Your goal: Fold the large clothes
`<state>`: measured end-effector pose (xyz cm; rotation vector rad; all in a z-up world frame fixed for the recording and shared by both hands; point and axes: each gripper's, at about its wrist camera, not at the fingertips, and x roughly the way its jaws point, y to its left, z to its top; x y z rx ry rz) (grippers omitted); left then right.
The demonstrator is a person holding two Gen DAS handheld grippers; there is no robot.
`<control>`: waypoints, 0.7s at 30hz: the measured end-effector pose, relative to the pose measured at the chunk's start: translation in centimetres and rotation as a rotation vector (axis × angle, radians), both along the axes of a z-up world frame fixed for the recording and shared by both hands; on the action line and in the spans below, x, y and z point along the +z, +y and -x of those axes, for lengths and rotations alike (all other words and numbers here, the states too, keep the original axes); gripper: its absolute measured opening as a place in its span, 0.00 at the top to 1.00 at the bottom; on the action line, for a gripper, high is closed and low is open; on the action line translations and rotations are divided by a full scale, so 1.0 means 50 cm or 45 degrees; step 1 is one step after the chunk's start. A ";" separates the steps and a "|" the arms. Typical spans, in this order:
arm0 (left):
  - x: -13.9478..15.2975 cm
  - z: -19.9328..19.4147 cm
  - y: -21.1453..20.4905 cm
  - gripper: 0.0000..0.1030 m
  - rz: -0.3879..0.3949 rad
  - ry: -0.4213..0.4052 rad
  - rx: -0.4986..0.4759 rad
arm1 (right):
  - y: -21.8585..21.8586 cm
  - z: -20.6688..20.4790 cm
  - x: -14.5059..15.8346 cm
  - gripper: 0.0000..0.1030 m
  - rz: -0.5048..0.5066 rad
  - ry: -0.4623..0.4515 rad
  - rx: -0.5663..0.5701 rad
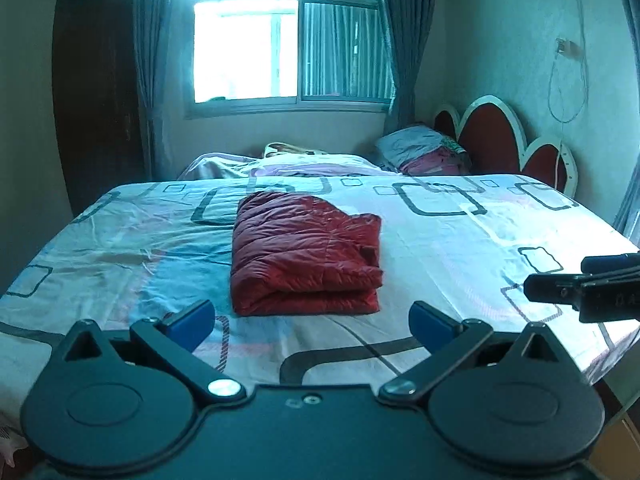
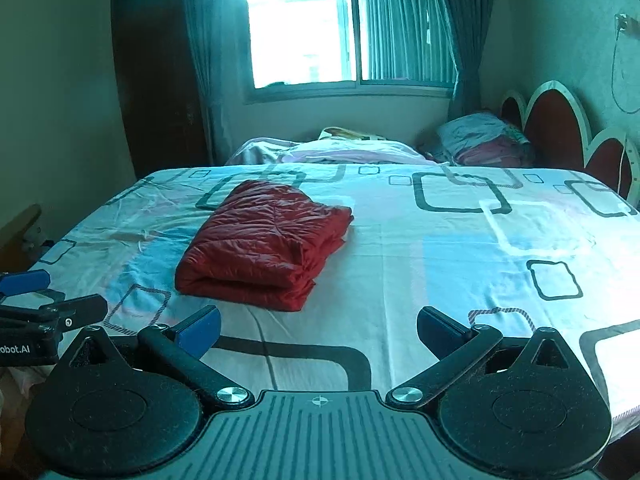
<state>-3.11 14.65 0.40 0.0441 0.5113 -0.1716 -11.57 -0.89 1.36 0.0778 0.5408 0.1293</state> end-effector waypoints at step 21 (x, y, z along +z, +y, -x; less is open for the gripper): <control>0.014 0.021 -0.012 0.00 -0.003 -0.033 -0.024 | -0.022 0.043 0.035 0.00 0.008 -0.029 0.008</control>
